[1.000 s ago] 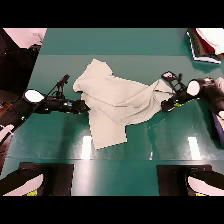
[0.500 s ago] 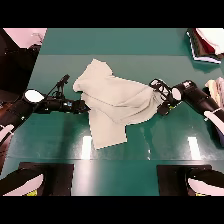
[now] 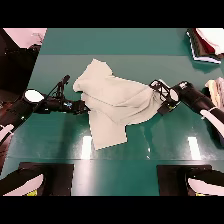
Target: Fold the shirts.
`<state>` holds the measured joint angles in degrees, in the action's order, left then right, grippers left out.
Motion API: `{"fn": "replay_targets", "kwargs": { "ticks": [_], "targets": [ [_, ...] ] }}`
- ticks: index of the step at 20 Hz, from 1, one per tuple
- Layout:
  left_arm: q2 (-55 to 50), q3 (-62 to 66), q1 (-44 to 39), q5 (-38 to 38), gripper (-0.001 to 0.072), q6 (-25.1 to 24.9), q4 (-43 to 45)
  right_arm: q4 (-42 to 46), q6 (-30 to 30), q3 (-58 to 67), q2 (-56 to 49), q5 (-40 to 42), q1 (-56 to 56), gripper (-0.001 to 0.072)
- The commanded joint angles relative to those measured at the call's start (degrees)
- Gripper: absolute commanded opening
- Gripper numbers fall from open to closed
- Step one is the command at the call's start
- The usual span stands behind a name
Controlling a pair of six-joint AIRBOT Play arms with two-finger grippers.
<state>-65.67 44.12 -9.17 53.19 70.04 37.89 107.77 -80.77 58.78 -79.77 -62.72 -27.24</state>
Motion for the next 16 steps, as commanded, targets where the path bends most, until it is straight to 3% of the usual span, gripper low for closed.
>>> {"fn": "replay_targets", "kwargs": {
  "ticks": [1,4,7,12,16],
  "targets": [
    [0.9,2.4,1.7,3.9,0.0027,-0.1,1.6,-0.7,-0.2,0.9,3.0,-4.0,1.0,0.0020],
    [2.8,12.3,10.0,13.5,0.0027,0.0,2.9,-8.9,-0.2,5.6,10.3,-10.9,6.3,0.0020],
    [5.3,24.7,18.7,19.8,0.0027,0.0,2.8,-24.0,-0.2,12.5,16.9,-13.6,17.1,0.0020],
    [8.3,45.9,23.8,19.1,0.0027,0.7,2.0,-53.4,-0.2,23.8,22.8,-12.0,39.3,0.0020],
    [8.7,62.9,23.8,17.6,0.0028,2.2,-1.1,-63.3,0.2,33.4,26.1,-11.7,48.9,0.0020]
  ]
}}
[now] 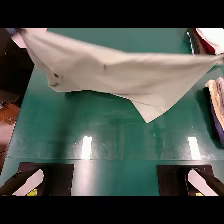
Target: Fold the shirts.
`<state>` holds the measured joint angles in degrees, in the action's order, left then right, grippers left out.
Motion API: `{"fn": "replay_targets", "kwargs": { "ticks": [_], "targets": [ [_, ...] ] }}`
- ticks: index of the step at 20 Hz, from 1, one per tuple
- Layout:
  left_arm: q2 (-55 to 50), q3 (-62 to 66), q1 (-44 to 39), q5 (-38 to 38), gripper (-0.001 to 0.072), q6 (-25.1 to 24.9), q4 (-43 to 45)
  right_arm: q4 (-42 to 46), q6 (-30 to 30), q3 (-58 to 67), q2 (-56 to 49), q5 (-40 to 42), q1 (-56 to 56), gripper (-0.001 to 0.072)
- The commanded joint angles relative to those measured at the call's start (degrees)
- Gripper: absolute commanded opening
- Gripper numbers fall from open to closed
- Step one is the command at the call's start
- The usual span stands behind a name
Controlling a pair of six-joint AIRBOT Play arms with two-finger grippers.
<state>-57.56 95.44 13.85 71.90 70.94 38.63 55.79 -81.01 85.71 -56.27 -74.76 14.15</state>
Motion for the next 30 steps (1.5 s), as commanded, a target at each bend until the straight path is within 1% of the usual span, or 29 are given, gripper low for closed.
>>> {"fn": "replay_targets", "kwargs": {
  "ticks": [1,3,5,7,11,14,16,17,18,19,22,23,24,26,28,30],
  "targets": [
    [0.6,15.5,0.8,-2.1,0.0027,1.3,-1.9,-11.1,0.5,8.8,3.6,0.7,8.6,0.0020],
    [0.6,23.1,0.8,-4.0,0.0027,1.3,-3.0,-11.1,0.7,13.6,5.5,2.0,10.4,0.0020],
    [1.4,27.8,0.8,-7.1,0.0027,1.3,-6.5,-10.9,1.6,18.3,7.1,3.9,11.3,0.0020],
    [3.3,27.8,0.8,-11.3,0.0027,1.2,-10.4,-10.6,1.6,23.0,7.9,4.3,12.6,0.0020],
    [7.9,28.1,0.8,-16.2,0.0027,1.0,-13.2,-10.6,1.5,31.5,8.0,0.7,17.4,0.0020],
    [10.3,28.8,0.8,-16.8,0.0027,1.1,-15.5,-10.6,0.7,32.9,8.3,-3.1,21.1,0.0018],
    [10.7,28.6,0.8,-13.5,0.0027,1.4,-13.7,-10.6,-0.2,29.2,9.2,-5.4,22.6,0.0018],
    [10.6,27.3,0.8,-11.0,0.0027,3.5,-11.1,-10.6,-0.9,26.9,8.9,-6.9,23.0,0.0018],
    [10.6,24.0,0.8,-8.4,0.0027,6.7,-8.6,-10.7,-2.6,24.5,8.0,-8.9,23.0,0.0018],
    [10.6,19.5,0.8,-6.3,0.0027,8.5,-7.2,-10.7,-4.1,22.2,6.6,-11.1,22.9,0.0018],
    [9.3,1.0,0.8,-4.7,0.0027,8.7,-4.5,-9.9,-6.9,15.0,-0.6,-16.1,18.6,0.0018],
    [8.0,-5.3,0.8,-4.5,0.0027,8.6,-4.5,-6.9,-8.1,12.3,-3.7,-17.2,14.5,0.0018],
    [5.9,-10.9,0.8,-4.2,0.0027,8.5,-4.5,-2.9,-8.1,10.1,-7.0,-17.6,10.0,0.0018],
    [0.2,-18.1,0.2,-4.0,0.0026,6.3,-4.2,3.2,-8.0,5.7,-14.5,-18.1,2.1,0.0018],
    [-7.8,-20.6,-1.4,-3.9,0.0027,3.7,-3.8,3.9,-8.0,3.6,-22.8,-16.9,-3.2,0.0018],
    [-15.9,-20.6,-3.4,-7.0,0.0027,1.4,-3.8,3.9,-7.9,4.9,-30.6,-14.1,-6.3,0.0018]
  ]
}}
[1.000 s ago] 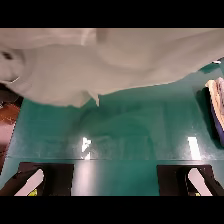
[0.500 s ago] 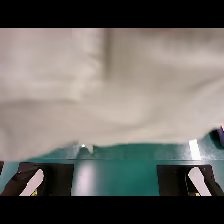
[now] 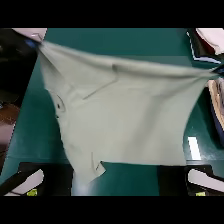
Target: Fold the shirts.
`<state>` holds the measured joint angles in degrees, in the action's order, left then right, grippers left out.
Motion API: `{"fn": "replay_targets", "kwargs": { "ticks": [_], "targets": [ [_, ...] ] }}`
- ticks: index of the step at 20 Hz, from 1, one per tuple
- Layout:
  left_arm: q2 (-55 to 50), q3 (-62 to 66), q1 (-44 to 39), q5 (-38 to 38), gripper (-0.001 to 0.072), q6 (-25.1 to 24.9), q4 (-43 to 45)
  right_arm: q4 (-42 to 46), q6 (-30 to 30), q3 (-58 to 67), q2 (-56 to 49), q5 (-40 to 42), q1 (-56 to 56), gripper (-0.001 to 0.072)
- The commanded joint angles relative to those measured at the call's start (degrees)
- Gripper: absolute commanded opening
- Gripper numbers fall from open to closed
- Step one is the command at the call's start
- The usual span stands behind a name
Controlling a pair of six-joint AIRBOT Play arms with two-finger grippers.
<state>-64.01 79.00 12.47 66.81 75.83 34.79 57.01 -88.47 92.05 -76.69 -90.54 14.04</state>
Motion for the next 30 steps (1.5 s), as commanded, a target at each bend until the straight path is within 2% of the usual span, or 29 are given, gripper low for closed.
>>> {"fn": "replay_targets", "kwargs": {
  "ticks": [1,2,4,7,9,11,14,17,24,25,26,27,28,29,30],
  "targets": [
    [-13.1,-4.1,-2.8,-5.5,0.0027,-4.5,-0.1,2.7,-0.4,0.4,-13.8,3.5,-7.2,0.0018],
    [-16.1,-3.9,-3.0,-9.0,0.0027,-4.7,-0.6,2.7,-0.5,2.8,-16.7,5.3,-7.7,0.0018],
    [-21.2,-1.7,-3.0,-14.0,0.0027,-8.4,-3.2,2.7,-0.4,8.1,-21.2,10.3,-7.8,0.0018],
    [-25.0,2.8,-3.0,-15.8,0.0027,-12.8,-4.0,2.7,-0.4,15.0,-24.4,18.4,-7.7,0.0018],
    [-25.4,3.5,-3.0,-17.2,0.0027,-15.7,-3.8,2.8,1.7,17.0,-24.6,22.9,-7.9,0.0018],
    [-25.4,3.5,-3.0,-17.5,0.0027,-18.9,-2.5,3.2,3.2,17.4,-24.7,24.5,-8.4,0.0017],
    [-25.4,3.4,-3.0,-13.7,0.0027,-19.2,4.5,3.8,5.1,15.0,-24.1,22.6,-10.1,0.0017],
    [-25.4,0.3,-3.0,-9.7,0.0027,-18.8,9.3,9.0,4.9,6.9,-22.0,23.0,-12.8,0.0016],
    [-25.4,-7.3,-3.0,-11.2,0.0033,-18.3,12.0,6.4,4.7,-5.0,-21.0,23.9,-13.7,0.0020],
    [-25.3,-7.3,-3.0,-11.2,0.0238,-16.7,12.0,5.4,4.7,-5.2,-21.0,23.6,-13.7,0.0023],
    [-25.3,-7.1,-2.8,-10.8,0.0520,-14.5,12.0,4.6,4.7,-5.1,-20.9,23.3,-13.7,0.0115],
    [-25.3,-6.8,-2.5,-9.6,0.0592,-13.3,12.3,3.9,4.7,-5.1,-20.8,22.7,-13.5,0.0408],
    [-25.2,-6.1,-2.0,-6.8,0.0593,-12.6,12.7,4.2,4.7,-5.0,-20.5,21.1,-13.0,0.0487],
    [-24.9,-5.4,-1.2,-3.5,0.0578,-11.6,13.3,4.1,4.7,-5.0,-19.9,18.6,-12.3,0.0484],
    [-24.2,-5.0,0.0,0.2,0.0411,-11.1,14.6,4.8,5.0,-5.0,-19.0,16.0,-11.6,0.0472]
  ]
}}
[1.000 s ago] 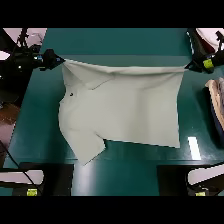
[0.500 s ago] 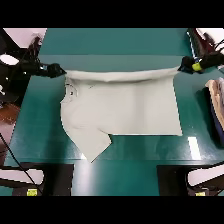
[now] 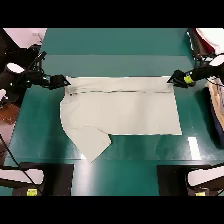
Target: Fold the shirts.
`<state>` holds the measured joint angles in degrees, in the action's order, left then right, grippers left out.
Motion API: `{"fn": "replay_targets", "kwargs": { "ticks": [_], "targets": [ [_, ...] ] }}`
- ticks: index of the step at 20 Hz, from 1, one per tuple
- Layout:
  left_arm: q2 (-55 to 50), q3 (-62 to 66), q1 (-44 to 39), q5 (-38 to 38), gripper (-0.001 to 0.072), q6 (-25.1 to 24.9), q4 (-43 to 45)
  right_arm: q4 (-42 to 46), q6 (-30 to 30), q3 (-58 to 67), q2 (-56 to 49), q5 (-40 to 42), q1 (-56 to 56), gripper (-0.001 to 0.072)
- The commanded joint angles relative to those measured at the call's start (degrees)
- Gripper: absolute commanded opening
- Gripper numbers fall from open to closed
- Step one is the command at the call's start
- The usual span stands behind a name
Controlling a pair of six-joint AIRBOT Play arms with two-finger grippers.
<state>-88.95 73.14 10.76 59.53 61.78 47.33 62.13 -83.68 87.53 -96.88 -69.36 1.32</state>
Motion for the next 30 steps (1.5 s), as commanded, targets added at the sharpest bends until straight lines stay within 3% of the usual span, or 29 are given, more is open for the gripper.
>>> {"fn": "replay_targets", "kwargs": {
  "ticks": [1,5,9,14,22,30],
  "targets": [
    [2.0,0.9,2.8,10.0,0.0363,2.9,3.7,0.3,1.4,-0.5,2.3,-7.8,2.0,0.0440],
    [13.7,-9.3,4.2,14.0,0.0364,7.5,11.0,0.9,3.2,-0.5,8.3,-15.8,4.3,0.0440],
    [27.5,-27.6,3.6,14.0,0.0381,13.2,10.5,0.9,3.2,-0.5,13.2,-15.4,4.1,0.0440],
    [39.1,-44.8,3.6,13.6,0.0381,15.0,7.5,0.9,3.2,-0.5,15.4,-14.3,4.1,0.0440],
    [39.3,-54.5,3.6,8.0,0.0381,14.2,3.8,0.8,3.2,-0.5,15.4,-14.4,4.1,0.0440],
    [39.2,-56.4,3.6,0.2,0.0379,8.7,-3.3,0.4,3.2,-0.5,15.4,-13.5,4.1,0.0440]
  ]
}}
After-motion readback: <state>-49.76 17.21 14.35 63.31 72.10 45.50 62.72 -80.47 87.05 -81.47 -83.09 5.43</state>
